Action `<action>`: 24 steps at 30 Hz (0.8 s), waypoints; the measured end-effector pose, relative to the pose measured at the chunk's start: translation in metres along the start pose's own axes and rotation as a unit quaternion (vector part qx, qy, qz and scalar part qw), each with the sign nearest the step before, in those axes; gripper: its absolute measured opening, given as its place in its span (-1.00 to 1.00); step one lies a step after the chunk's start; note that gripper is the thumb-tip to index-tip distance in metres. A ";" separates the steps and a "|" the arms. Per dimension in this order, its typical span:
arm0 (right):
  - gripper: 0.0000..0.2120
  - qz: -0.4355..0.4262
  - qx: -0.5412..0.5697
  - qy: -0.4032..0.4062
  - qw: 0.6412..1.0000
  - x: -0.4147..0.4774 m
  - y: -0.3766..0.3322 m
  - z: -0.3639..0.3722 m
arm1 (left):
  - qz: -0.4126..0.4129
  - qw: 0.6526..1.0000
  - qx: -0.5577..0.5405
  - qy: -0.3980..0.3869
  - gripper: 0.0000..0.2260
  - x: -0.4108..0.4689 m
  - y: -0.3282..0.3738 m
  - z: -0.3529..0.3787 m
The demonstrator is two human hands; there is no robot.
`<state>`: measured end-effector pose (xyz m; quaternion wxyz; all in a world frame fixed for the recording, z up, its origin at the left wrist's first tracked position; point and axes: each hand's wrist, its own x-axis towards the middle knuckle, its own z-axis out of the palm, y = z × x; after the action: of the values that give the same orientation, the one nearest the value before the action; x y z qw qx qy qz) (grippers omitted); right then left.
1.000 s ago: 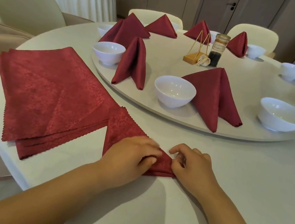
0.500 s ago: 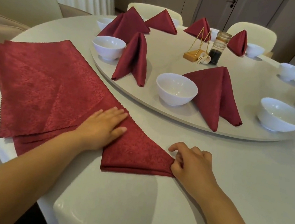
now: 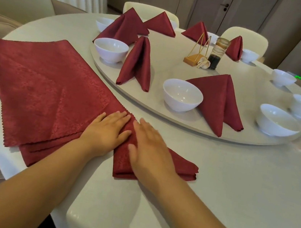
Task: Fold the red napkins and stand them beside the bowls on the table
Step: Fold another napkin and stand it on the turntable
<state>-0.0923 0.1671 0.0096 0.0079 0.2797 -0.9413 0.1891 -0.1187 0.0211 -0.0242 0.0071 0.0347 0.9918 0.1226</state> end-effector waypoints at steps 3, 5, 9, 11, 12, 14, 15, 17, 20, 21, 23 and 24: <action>-0.42 0.009 -0.046 -0.060 0.997 -0.005 0.003 0.024 | -0.003 1.000 -0.001 -0.006 -0.52 0.000 0.001 -0.002; -0.20 0.007 -0.095 -0.060 0.994 -0.016 0.016 0.027 | -0.004 1.000 -0.005 -0.006 -0.51 0.001 0.000 -0.002; 0.05 0.030 -0.087 -0.082 0.992 -0.043 0.044 0.012 | -0.006 1.000 -0.009 -0.008 -0.50 0.002 0.000 -0.001; 0.12 0.044 -0.097 -0.088 0.990 -0.057 0.060 0.006 | -0.007 1.000 -0.008 -0.011 -0.50 0.001 0.000 -0.002; 0.12 0.057 -0.105 -0.095 0.988 -0.064 0.067 0.003 | -0.007 1.000 -0.008 -0.013 -0.50 0.001 0.000 -0.002; 0.13 0.090 -0.104 -0.092 0.986 -0.075 0.077 -0.003 | -0.007 1.000 -0.009 -0.016 -0.50 0.000 0.001 -0.003; 0.14 0.107 -0.099 -0.071 0.987 -0.079 0.080 -0.006 | -0.007 1.000 -0.010 -0.016 -0.50 0.000 0.001 -0.003; 0.04 0.093 -0.135 0.011 0.986 -0.079 0.081 -0.009 | -0.006 1.000 -0.011 -0.016 -0.50 0.000 0.001 -0.003; -0.34 0.036 -0.130 0.092 0.986 -0.072 0.068 -0.015 | -0.007 1.000 -0.011 -0.012 -0.50 0.000 0.001 -0.002; -0.37 -0.013 -0.119 0.091 0.989 -0.067 0.062 -0.013 | -0.007 1.000 -0.010 -0.010 -0.49 -0.001 0.001 -0.002; -0.42 -0.092 -0.138 0.072 0.984 -0.057 0.047 -0.009 | -0.007 1.000 -0.012 -0.011 -0.49 -0.001 0.001 -0.003; -0.45 -0.112 -0.146 0.057 0.981 -0.053 0.042 -0.005 | -0.007 1.000 -0.015 -0.013 -0.48 0.000 0.001 -0.004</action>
<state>-0.0705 0.2288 -0.0068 0.1236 0.3678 -0.9195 0.0636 -0.1184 0.0208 -0.0203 0.0212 0.0297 0.9899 0.1367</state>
